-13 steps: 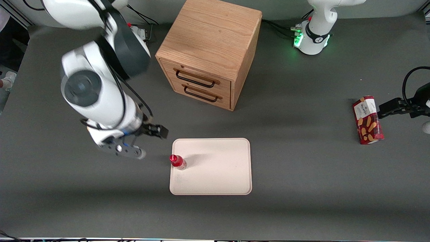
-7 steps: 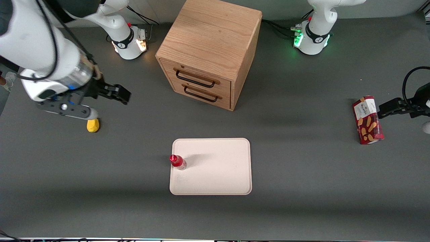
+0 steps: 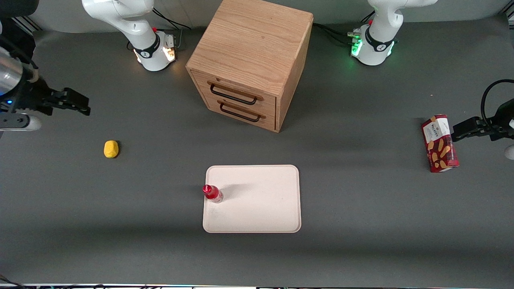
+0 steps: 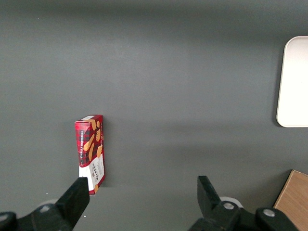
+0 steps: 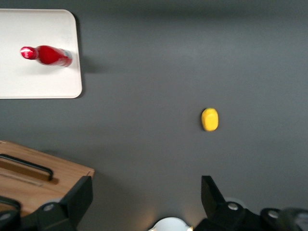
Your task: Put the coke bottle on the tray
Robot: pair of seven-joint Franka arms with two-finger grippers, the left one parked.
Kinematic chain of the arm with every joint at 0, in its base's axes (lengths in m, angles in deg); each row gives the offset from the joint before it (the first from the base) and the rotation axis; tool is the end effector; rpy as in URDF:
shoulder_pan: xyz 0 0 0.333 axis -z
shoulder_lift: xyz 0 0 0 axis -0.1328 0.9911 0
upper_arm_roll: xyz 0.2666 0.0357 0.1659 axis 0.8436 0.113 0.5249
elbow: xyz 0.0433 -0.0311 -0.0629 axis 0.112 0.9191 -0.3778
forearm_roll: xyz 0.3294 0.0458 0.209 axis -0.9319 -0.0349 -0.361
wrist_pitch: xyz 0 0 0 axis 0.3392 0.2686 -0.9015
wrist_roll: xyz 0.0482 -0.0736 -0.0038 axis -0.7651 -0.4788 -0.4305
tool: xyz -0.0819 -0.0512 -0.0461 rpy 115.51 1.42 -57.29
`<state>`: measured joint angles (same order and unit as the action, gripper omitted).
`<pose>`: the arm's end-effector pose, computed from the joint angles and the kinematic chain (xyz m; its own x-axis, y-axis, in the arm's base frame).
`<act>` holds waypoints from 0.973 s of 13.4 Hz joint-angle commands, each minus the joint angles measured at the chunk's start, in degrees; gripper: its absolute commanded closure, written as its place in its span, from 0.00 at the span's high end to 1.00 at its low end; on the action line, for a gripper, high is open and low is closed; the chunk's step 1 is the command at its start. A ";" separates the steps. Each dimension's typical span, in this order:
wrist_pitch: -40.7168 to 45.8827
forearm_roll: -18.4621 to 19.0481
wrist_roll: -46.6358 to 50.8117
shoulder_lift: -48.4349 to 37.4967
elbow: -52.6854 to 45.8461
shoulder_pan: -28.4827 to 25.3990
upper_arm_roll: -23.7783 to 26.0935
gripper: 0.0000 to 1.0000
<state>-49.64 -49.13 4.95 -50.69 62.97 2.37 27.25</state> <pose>0.5690 0.0560 0.6551 0.9968 -0.0077 -0.0800 -0.0042 -0.9990 0.0438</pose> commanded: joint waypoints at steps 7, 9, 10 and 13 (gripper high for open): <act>-12.19 -3.38 -9.64 -4.57 12.02 0.52 -6.52 1.00; -12.37 -3.30 -9.29 -4.48 11.58 0.35 -6.52 1.00; -13.41 -3.21 -9.20 -4.48 11.14 -0.18 -6.52 1.00; -13.78 -3.30 -8.67 -4.48 11.05 -0.18 -6.61 1.00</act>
<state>-62.32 -51.39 -3.10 -53.88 72.73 2.92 21.58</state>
